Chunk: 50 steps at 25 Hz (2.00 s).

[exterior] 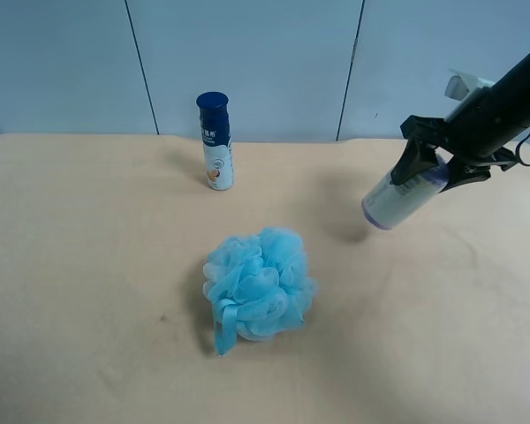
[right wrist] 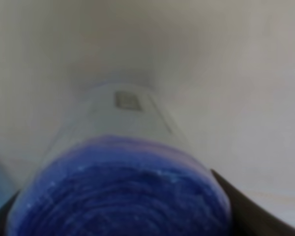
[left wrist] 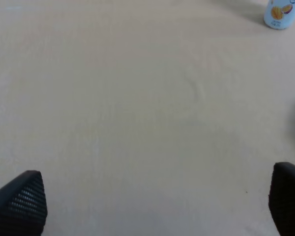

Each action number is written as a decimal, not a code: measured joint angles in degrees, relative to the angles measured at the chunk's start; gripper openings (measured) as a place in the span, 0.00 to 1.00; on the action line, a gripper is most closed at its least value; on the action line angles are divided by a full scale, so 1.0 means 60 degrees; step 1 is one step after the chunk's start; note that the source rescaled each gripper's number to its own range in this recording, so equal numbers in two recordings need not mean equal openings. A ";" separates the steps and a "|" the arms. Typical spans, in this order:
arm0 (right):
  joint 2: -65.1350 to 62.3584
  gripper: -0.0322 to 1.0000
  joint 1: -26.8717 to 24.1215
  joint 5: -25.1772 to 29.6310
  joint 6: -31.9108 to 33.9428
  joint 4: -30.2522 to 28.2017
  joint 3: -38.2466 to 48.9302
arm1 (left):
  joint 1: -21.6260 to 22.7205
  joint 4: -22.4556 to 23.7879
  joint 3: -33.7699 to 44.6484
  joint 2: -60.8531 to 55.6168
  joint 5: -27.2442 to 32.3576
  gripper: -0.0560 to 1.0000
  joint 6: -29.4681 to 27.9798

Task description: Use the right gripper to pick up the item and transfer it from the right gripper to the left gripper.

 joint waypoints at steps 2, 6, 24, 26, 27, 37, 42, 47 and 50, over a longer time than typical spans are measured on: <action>0.0000 0.04 0.0000 0.0135 -0.0457 0.0654 0.0000 | 0.0000 0.0000 0.0000 0.0000 0.0000 0.75 0.0000; 0.0000 0.04 0.0000 0.0469 -0.1362 0.1747 0.0000 | 0.0000 0.0000 0.0000 0.0000 0.0000 0.75 0.0000; 0.0141 0.04 0.0000 0.2068 -0.3132 0.4072 0.0000 | 0.0000 0.0000 0.0000 0.0000 0.0000 0.75 0.0000; 0.0322 0.04 0.0000 0.2314 -0.3408 0.4510 0.0000 | 0.0000 0.0000 0.0000 0.0000 0.0000 0.75 0.0000; 0.0438 0.04 0.0000 0.2444 -0.3552 0.4775 0.0000 | 0.0000 0.0000 0.0000 0.0000 0.0000 0.75 0.0000; 0.1134 0.04 0.0236 0.2863 -0.4803 0.6526 0.0000 | 0.0000 0.0012 0.0000 0.0000 0.0000 0.75 0.0000; 0.1227 0.04 0.0389 0.2863 -0.4977 0.6601 0.0000 | 0.0000 0.0128 0.0000 0.0000 -0.0020 0.75 0.0000; 0.1329 0.04 0.0766 0.2863 -0.5026 0.6653 0.0000 | 0.0000 0.0150 0.0000 0.0473 -0.0029 0.75 -0.0030; 0.1609 0.04 0.1025 0.2885 -0.5036 0.6745 0.0000 | 0.0000 0.0150 0.0000 0.1199 -0.0029 0.75 -0.0038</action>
